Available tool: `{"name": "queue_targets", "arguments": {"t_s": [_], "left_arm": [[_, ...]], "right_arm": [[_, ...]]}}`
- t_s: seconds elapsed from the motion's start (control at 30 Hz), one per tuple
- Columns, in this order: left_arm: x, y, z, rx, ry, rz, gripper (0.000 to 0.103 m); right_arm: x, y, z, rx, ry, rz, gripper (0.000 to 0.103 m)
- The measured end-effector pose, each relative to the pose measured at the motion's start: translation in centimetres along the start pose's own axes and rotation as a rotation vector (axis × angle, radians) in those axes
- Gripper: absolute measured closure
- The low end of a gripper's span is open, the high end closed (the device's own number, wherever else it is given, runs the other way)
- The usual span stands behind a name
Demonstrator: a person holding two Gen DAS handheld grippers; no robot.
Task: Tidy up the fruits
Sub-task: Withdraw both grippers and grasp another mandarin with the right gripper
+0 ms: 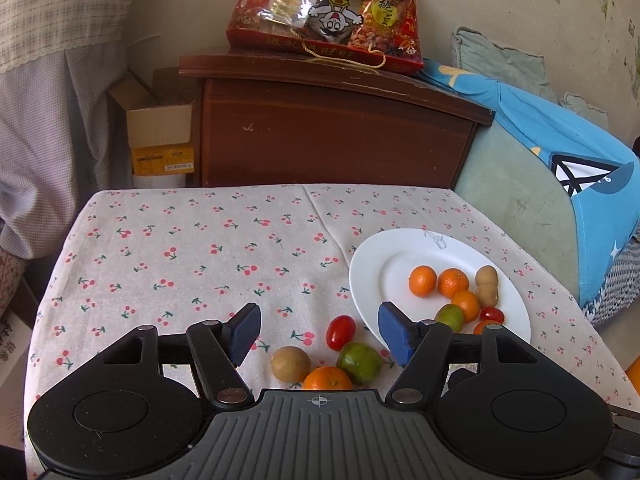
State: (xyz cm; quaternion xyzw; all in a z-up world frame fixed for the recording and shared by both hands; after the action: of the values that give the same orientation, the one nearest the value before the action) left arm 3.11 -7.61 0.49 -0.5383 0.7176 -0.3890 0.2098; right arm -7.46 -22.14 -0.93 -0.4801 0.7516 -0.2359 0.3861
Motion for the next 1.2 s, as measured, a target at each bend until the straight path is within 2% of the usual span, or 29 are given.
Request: {"name": "queue_targets", "arguments": {"t_s": [0.47, 0.67, 0.83, 0.97, 1.2], "left_arm": [[-3.8, 3.0, -1.5, -0.081, -0.108, -0.030, 0.037], [-4.9, 3.6, -1.8, -0.085, -0.107, -0.022, 0.037], [-5.8, 4.3, -1.6, -0.106, -0.122, -0.035, 0.037], [-6.7, 4.4, -1.5, -0.111, -0.137, -0.074, 0.037], [-7.6, 4.6, -0.8, -0.116, -0.150, -0.101, 0.037]], "right_arm": [[-3.5, 2.6, -0.4, -0.070, -0.058, -0.123, 0.055], [-3.7, 2.6, 0.0, -0.073, -0.059, -0.120, 0.056], [-4.5, 2.6, 0.7, -0.070, -0.087, -0.120, 0.064], [-6.0, 2.8, 1.7, -0.080, -0.133, -0.154, 0.065], [-6.8, 3.1, 3.7, -0.084, -0.138, -0.185, 0.065]]}}
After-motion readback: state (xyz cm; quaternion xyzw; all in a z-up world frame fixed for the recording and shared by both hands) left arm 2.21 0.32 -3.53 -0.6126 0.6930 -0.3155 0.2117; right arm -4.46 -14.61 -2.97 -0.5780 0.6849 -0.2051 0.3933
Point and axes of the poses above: each gripper's, at about its wrist camera, not at the fingertips, and z roughly the way its jaws point, x to its right, y to its underside, the point moved 7 cm from there along z, roughly the way its jaws point, and after that the axes turned 5 degrees about -y, right-handed, at the moved point
